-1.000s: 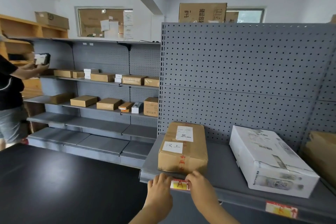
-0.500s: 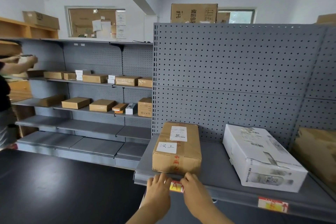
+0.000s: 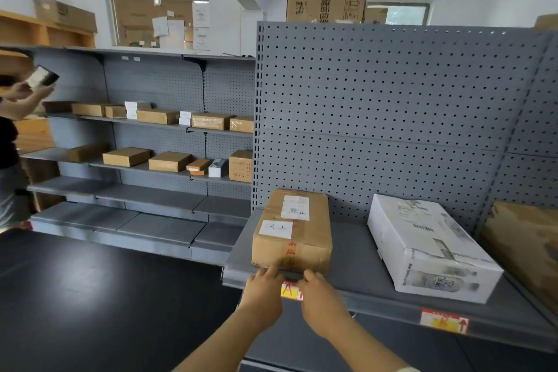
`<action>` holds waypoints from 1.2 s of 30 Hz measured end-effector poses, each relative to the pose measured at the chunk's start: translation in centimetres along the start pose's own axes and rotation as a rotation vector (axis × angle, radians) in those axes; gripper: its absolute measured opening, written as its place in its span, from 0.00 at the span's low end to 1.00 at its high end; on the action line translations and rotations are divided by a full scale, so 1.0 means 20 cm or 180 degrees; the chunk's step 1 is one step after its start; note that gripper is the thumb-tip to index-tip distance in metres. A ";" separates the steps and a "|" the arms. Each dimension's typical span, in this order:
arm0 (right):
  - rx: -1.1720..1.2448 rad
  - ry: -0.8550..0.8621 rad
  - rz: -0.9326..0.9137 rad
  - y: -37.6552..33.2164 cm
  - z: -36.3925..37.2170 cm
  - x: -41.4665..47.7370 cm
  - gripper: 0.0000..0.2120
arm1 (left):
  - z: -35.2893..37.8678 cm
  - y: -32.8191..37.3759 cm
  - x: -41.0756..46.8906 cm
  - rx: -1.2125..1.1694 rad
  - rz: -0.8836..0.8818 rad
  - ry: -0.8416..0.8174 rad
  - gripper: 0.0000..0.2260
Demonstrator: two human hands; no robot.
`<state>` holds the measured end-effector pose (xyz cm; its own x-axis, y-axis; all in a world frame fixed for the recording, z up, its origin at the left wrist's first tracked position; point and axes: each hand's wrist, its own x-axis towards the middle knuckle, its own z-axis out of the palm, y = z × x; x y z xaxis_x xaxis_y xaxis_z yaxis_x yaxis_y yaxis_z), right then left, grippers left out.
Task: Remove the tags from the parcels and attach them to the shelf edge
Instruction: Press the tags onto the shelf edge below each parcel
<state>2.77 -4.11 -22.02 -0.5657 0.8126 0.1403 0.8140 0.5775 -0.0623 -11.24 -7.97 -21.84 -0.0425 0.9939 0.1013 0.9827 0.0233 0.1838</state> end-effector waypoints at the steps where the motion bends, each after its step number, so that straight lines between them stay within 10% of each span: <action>1: -0.0005 -0.0007 -0.0003 0.00 0.00 0.00 0.15 | -0.01 0.00 0.00 -0.0011 0.0011 -0.0018 0.24; 36: -0.0032 -0.0422 0.0061 0.09 -0.10 -0.20 0.25 | -0.06 0.04 0.02 0.0511 0.0055 -0.0540 0.19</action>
<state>6.70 -6.51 -20.77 -0.5619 0.8272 0.0074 0.8258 0.5614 -0.0538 -10.71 -7.59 -20.49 -0.0078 0.9978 -0.0653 0.9997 0.0094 0.0241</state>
